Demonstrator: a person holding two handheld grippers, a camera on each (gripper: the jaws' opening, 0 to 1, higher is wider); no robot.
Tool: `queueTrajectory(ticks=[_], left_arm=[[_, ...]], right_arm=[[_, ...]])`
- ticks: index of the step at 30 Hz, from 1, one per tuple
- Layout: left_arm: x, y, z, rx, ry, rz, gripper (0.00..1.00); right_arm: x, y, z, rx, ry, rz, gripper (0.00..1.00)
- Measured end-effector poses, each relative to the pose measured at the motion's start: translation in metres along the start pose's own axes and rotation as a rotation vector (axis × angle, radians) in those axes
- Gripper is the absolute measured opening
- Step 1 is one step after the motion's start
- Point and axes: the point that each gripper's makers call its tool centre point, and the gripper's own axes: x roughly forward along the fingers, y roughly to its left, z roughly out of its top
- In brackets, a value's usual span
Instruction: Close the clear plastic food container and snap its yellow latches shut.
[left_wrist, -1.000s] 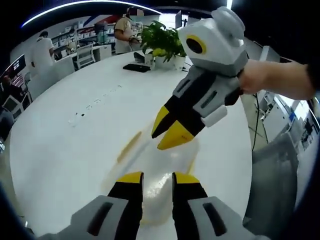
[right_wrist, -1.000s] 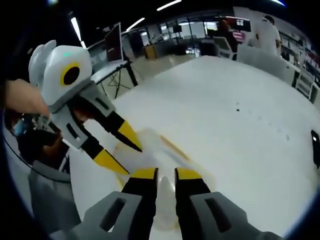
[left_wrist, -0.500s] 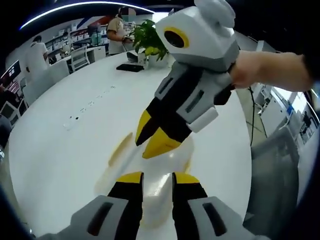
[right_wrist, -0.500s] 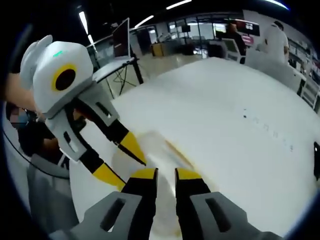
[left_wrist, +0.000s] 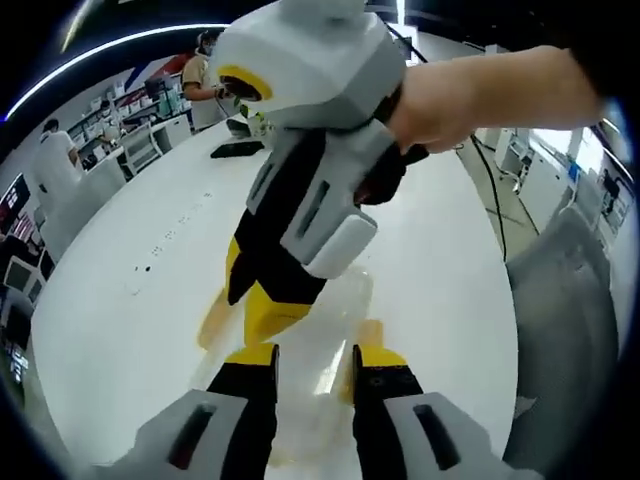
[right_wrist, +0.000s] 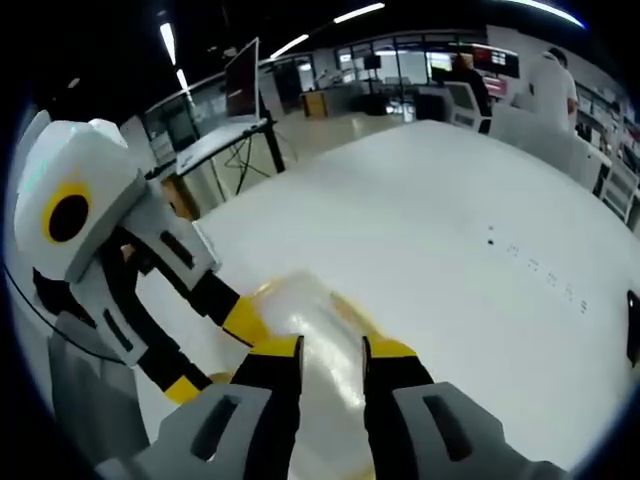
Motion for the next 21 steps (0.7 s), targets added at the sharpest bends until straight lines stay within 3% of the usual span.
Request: queueTrajectory(ticks=[10,18,21], left_arm=[[0.0045,-0.0071,-0.0018,0.098,-0.006,0.030,0.25],[0.0066,-0.0092,-0.0058,0.235,0.024,0.062,0.26],[0.0080,-0.0117,-0.0074,0.253,0.031,0.063,0.26]], right_arm=[[0.0028,-0.0059,-0.0013,-0.018,0.021,-0.002,0.22],[0.0059,-0.0078,-0.0041,-0.053,0.048,0.012,0.25],[0.0071,-0.0074,-0.0033,-0.075,0.055,0.023,0.25]])
